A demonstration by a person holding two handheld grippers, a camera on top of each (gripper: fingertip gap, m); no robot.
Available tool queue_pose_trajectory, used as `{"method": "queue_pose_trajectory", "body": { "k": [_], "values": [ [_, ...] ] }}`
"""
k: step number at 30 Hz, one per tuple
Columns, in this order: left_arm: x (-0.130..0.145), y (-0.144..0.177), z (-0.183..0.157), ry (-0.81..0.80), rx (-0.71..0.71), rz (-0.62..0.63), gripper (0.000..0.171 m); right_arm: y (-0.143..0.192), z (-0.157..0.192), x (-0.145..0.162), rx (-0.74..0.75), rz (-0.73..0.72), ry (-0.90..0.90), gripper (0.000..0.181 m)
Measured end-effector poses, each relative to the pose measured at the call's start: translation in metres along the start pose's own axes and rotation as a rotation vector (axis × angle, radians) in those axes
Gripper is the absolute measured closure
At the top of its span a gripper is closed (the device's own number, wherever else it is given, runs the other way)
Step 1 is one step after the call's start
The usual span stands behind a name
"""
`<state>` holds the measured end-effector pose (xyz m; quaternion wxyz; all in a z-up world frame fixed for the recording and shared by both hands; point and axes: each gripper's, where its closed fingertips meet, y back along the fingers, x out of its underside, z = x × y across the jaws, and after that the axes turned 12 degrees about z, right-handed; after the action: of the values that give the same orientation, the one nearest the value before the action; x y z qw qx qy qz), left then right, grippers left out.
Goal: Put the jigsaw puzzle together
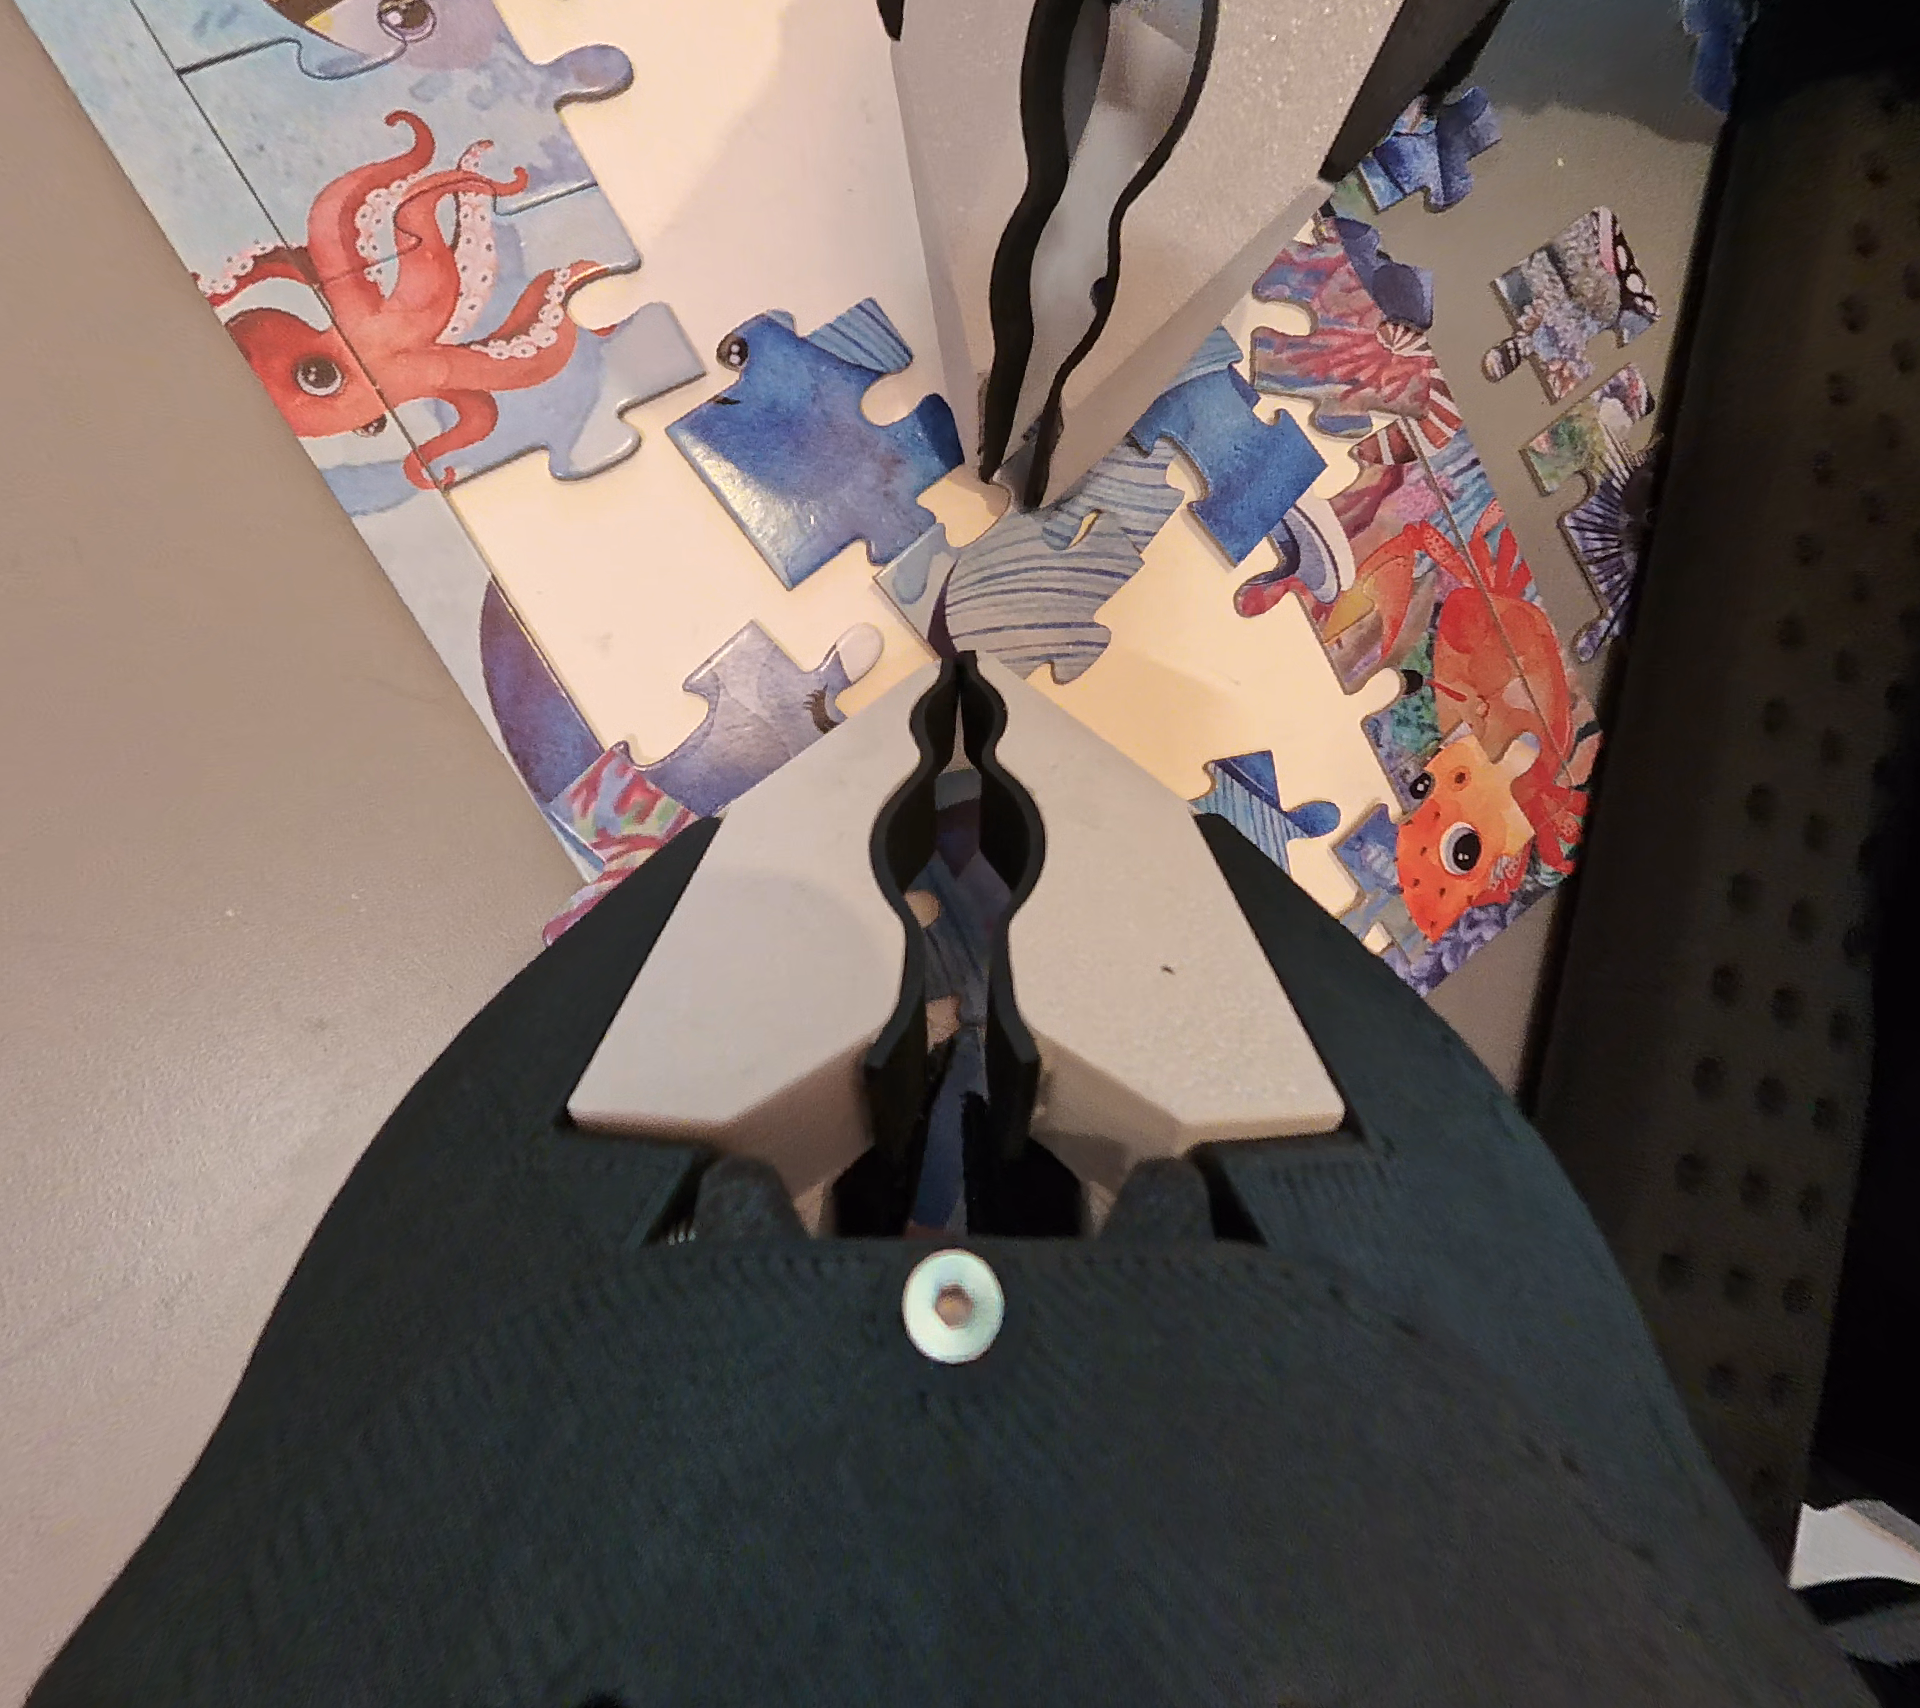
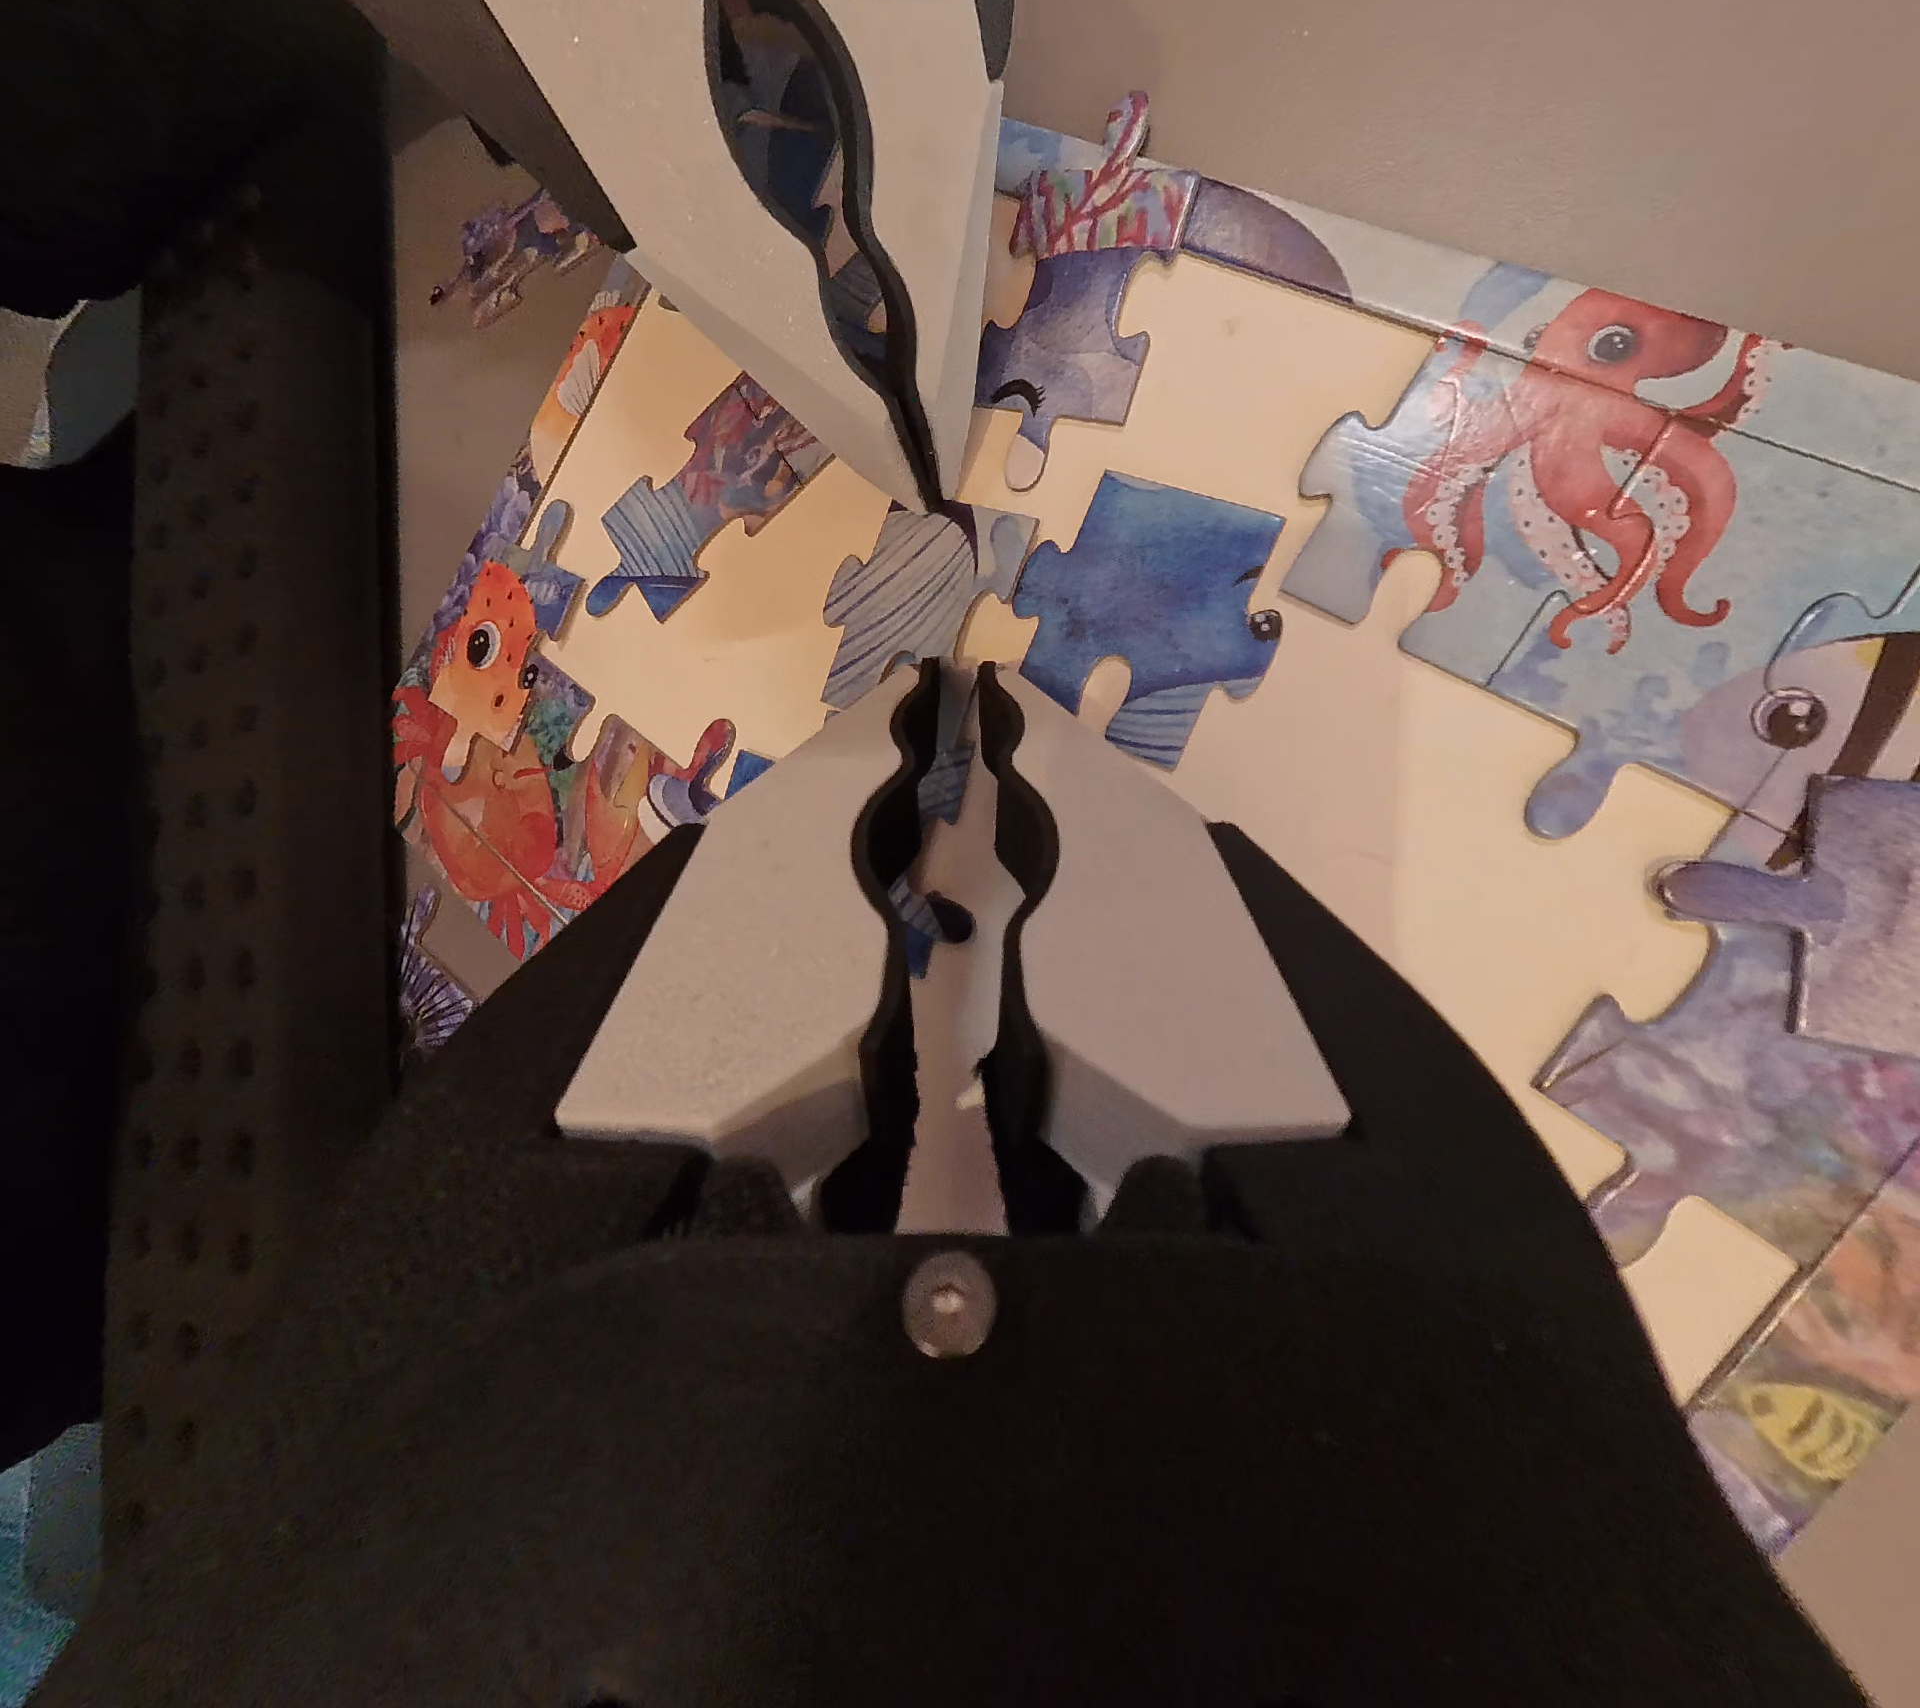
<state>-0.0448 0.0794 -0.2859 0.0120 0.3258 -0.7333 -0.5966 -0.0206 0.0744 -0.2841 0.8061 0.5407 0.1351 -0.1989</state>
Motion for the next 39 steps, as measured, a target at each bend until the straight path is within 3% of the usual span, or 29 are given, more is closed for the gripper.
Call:
{"method": "queue_pose_trajectory", "body": {
  "k": [21, 25, 28, 33, 39],
  "values": [
    [0.002, 0.001, 0.0, -0.02, -0.036, 0.016, 0.171, -0.001, -0.002, -0.001, 0.078, 0.023, 0.06, 0.175],
    [-0.003, 0.005, -0.001, -0.046, -0.044, -0.017, 0.171, -0.001, -0.002, -0.001, 0.082, 0.022, 0.066, 0.176],
    [-0.016, 0.011, -0.021, -0.119, 0.006, -0.077, 0.171, -0.001, -0.002, -0.001, 0.082, 0.021, 0.066, 0.176],
    [-0.01, -0.009, -0.018, -0.118, -0.008, 0.003, 0.171, -0.001, -0.002, -0.001, 0.088, 0.023, 0.075, 0.176],
    [-0.013, -0.009, -0.02, -0.115, -0.014, 0.008, 0.171, 0.0, -0.003, -0.001, 0.109, 0.028, 0.084, 0.179]
  ]
}}
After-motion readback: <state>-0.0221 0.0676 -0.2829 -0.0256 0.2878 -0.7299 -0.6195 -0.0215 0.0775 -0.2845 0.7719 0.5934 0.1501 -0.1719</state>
